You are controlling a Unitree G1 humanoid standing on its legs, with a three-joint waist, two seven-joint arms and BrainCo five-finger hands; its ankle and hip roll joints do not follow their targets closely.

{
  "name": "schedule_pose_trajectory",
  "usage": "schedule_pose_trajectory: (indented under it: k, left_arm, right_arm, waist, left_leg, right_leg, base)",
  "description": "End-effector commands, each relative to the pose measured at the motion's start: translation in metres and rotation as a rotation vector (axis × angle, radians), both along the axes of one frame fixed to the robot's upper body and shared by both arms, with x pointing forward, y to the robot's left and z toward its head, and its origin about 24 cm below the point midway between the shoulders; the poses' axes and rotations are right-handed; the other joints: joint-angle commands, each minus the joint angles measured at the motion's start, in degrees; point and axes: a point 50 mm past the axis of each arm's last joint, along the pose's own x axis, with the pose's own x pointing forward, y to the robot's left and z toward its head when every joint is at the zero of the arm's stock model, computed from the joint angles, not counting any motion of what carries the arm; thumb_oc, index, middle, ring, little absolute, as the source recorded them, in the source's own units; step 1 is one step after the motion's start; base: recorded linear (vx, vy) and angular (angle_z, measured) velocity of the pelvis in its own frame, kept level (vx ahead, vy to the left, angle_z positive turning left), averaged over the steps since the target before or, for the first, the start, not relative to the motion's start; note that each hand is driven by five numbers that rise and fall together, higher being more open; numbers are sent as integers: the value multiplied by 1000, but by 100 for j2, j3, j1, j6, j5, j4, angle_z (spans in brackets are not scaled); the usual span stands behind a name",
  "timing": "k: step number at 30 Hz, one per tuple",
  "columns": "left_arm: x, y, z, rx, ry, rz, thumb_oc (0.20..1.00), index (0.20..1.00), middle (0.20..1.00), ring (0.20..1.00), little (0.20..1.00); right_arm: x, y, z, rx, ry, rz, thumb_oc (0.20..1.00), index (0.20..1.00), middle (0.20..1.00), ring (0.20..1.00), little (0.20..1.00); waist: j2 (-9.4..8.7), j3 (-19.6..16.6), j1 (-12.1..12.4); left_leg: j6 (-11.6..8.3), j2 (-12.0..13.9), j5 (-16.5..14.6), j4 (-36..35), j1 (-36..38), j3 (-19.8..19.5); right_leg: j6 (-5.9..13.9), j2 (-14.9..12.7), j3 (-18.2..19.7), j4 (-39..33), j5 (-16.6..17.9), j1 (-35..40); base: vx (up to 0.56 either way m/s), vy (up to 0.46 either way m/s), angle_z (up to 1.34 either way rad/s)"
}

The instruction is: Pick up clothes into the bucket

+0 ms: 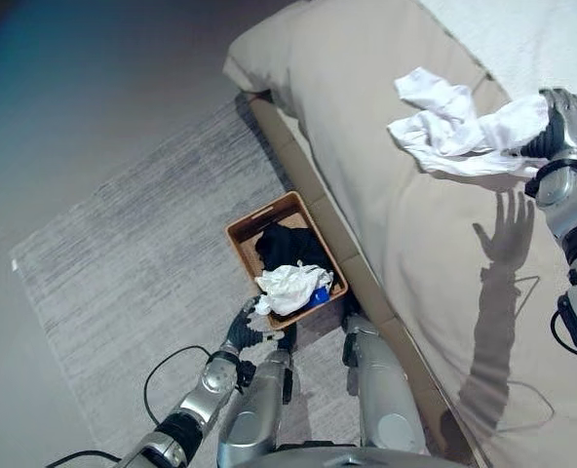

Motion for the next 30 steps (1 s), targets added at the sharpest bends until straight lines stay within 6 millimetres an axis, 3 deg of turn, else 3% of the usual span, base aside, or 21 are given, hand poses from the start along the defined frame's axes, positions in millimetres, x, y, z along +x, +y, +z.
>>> schedule_pose_trajectory:
  k: [1,5,10,14,15,17,18,22,30]
  left_arm:
    - [2,6,6,-3,-31,18,1000,1000,1000,1000,1000]
    - [9,3,10,-42,-43,40,1000,1000,1000,1000,1000]
    - [15,-5,16,-92,-65,46,1000,1000,1000,1000,1000]
    - [29,-17,38,-163,-163,23,1000,1000,1000,1000,1000]
    - [35,-22,52,-200,-227,13,1000,1000,1000,1000,1000]
    - [39,-26,59,-222,-254,4,1000,1000,1000,1000,1000]
    - [39,-26,59,-222,-254,4,1000,1000,1000,1000,1000]
    - [40,-35,68,-246,-293,-14,1000,1000,1000,1000,1000]
    - [35,-22,58,-187,-272,27,1000,1000,1000,1000,1000]
  right_arm:
    - [-9,-15,36,-38,-72,-71,1000,1000,1000,1000,1000]
    - [-17,-28,54,-39,-47,-121,1000,1000,1000,1000,1000]
    - [-22,-36,61,-4,-27,-157,1000,1000,1000,1000,1000]
    - [-27,-42,63,-11,-39,-174,1000,1000,1000,1000,1000]
    - [-28,-42,66,-24,-41,-172,950,950,950,950,950]
    - [-28,-42,68,-20,-44,-166,238,238,238,238,238]
    - [-28,-42,68,-20,-44,-166,200,200,200,200,200]
    - [-25,-35,74,-17,-108,-145,200,200,200,200,200]
    - [-21,-17,94,-71,-249,-75,200,200,200,200,200]
  waist:
    - [-3,83,16]
    - [155,338,38]
    - [288,340,67]
    - [391,340,77]
    - [414,340,71]
    - [416,340,66]
    - [416,340,66]
    - [378,340,-3]
    - [84,340,-169]
  left_leg:
    - [-153,145,-73,203,289,-124]
    - [-188,141,-49,267,-2,-167]
    - [-198,117,-2,298,-447,-200]
    - [-191,75,-13,386,-951,-167]
    - [-182,33,-43,471,-1205,-135]
    - [-179,15,-60,515,-1382,-108]
    - [-179,15,-60,515,-1383,-108]
    - [-184,-19,-107,606,-1502,-39]
    - [-147,-145,-372,1039,-1392,-42]
  right_leg:
    - [610,-228,361,784,-410,-164]
    - [580,-296,405,1055,-500,-578]
    - [550,-316,497,1251,-531,-1138]
    - [537,-299,650,1359,-518,-1710]
    - [539,-274,755,1407,-487,-2008]
    - [538,-250,814,1399,-461,-2200]
    - [538,-250,814,1399,-461,-2201]
    - [548,-215,884,1320,-404,-2315]
    - [626,-206,1043,1104,-186,-1990]
  base:
    - [8,-12,15]
    - [11,-15,13]
    - [24,-3,3]
    - [30,16,5]
    - [30,25,5]
    - [24,8,-2]
    - [18,4,-10]
    - [18,16,-7]
    - [-38,8,-4]
